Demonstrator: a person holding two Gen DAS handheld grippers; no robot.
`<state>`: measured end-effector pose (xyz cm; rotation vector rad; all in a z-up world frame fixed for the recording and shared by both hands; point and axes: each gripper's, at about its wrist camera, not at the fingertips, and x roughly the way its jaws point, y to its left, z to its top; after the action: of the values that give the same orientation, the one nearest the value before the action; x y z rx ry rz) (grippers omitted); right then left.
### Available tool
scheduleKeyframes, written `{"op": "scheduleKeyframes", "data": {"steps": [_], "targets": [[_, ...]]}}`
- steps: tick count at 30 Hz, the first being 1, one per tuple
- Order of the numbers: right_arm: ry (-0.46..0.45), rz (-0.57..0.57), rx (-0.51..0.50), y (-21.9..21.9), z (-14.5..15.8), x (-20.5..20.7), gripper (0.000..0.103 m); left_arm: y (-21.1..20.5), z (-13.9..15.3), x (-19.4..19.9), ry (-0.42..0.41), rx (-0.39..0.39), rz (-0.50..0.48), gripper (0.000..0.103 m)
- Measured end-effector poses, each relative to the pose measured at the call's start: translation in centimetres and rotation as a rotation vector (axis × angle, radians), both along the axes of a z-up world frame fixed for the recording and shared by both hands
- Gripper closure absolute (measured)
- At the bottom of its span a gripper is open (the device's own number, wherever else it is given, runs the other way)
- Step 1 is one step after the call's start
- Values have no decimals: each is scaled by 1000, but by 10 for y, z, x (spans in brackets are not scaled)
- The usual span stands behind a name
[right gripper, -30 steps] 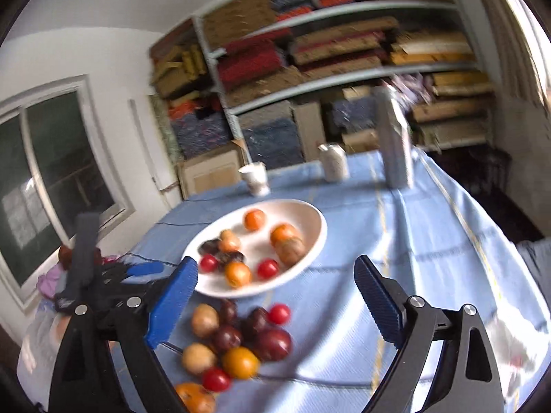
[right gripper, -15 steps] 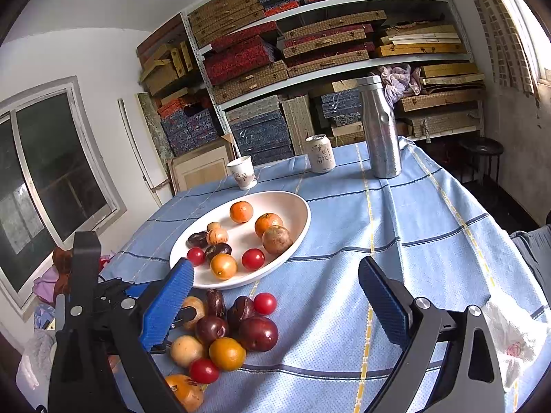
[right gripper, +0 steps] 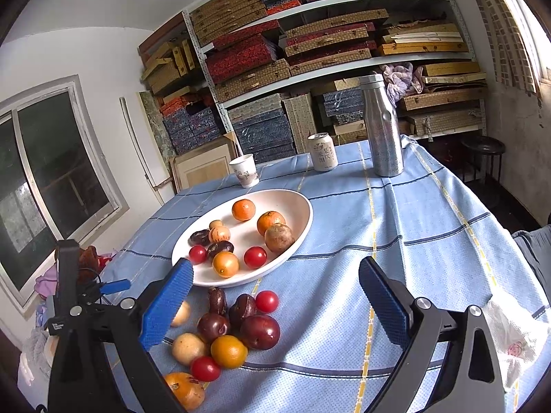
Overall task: Organize fruits
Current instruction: 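Move the open left tool to a large tan round fruit in the pile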
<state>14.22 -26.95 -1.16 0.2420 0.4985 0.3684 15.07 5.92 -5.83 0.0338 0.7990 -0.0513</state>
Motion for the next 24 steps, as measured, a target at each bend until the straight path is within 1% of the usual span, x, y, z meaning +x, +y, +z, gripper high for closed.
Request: {"op": "scheduleKeyframes", "data": {"steps": [1, 4, 9, 11, 15, 16, 17, 18, 20, 22, 24], "targets": [[1, -1, -1, 0, 0, 0, 5, 4, 1, -3, -7, -9, 5, 9], [5, -2, -5, 1, -1, -1, 5, 1, 2, -9, -26, 5, -10, 9], [9, -3, -6, 2, -1, -1, 5, -28, -6, -12, -26, 98, -91, 9], [10, -2, -7, 2, -1, -1, 5, -36, -5, -15, -42, 121, -117, 9], [12, -1, -8, 3, -2, -1, 5, -46, -4, -16, -51, 128, -151, 9], [13, -1, -8, 4, -2, 0, 5, -47, -5, -15, -46, 129, -158, 12], [15, -1, -8, 4, -2, 0, 5, -49, -7, -13, -36, 129, -168, 21], [16, -1, -9, 4, -2, 0, 5, -50, -9, -11, -21, 125, -177, 25], [19, -1, -9, 4, -3, 0, 5, -51, -13, -6, 6, 113, -189, 37], [21, -2, -10, 5, -3, 0, 5, -53, -17, -2, 27, 108, -194, 39], [21, -1, -10, 5, -3, 0, 5, -54, -17, -1, 29, 101, -201, 39]]}}
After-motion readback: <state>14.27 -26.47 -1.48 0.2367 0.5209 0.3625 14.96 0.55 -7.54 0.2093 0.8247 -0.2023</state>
